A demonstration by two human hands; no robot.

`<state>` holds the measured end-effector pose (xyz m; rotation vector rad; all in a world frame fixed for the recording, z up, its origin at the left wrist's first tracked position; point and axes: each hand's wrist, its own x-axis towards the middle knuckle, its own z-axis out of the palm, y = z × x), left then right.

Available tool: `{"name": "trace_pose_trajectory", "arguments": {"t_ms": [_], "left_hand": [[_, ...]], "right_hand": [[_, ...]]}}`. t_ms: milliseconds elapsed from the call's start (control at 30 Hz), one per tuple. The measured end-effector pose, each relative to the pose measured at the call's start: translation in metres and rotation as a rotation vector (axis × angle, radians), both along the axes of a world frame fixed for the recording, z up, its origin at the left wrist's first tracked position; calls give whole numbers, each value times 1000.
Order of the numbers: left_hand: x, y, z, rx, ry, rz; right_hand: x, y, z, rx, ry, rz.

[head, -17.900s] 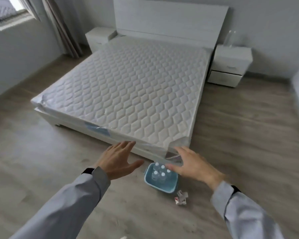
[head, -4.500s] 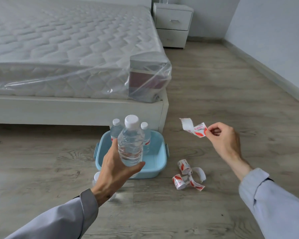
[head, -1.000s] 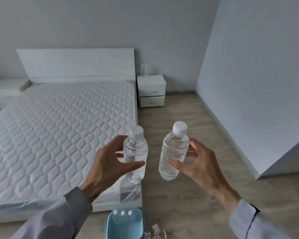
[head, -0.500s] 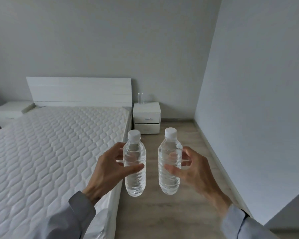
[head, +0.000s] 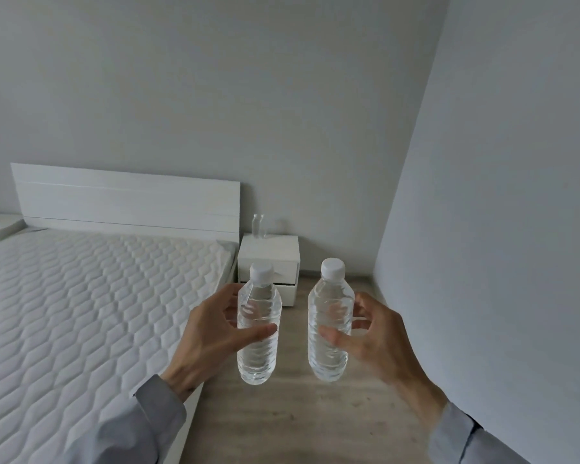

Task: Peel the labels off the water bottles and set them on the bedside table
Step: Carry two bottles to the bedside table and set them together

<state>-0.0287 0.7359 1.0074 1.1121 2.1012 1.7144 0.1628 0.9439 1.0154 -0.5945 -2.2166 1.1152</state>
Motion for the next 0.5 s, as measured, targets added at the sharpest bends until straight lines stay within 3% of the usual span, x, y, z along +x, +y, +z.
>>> {"name": "trace_pose_trajectory", "arguments": {"t_ms": [500], "left_hand": [[-286,299,6,-30,28,194]], "right_hand": [[-310,323,-11,-30,115,68]]}}
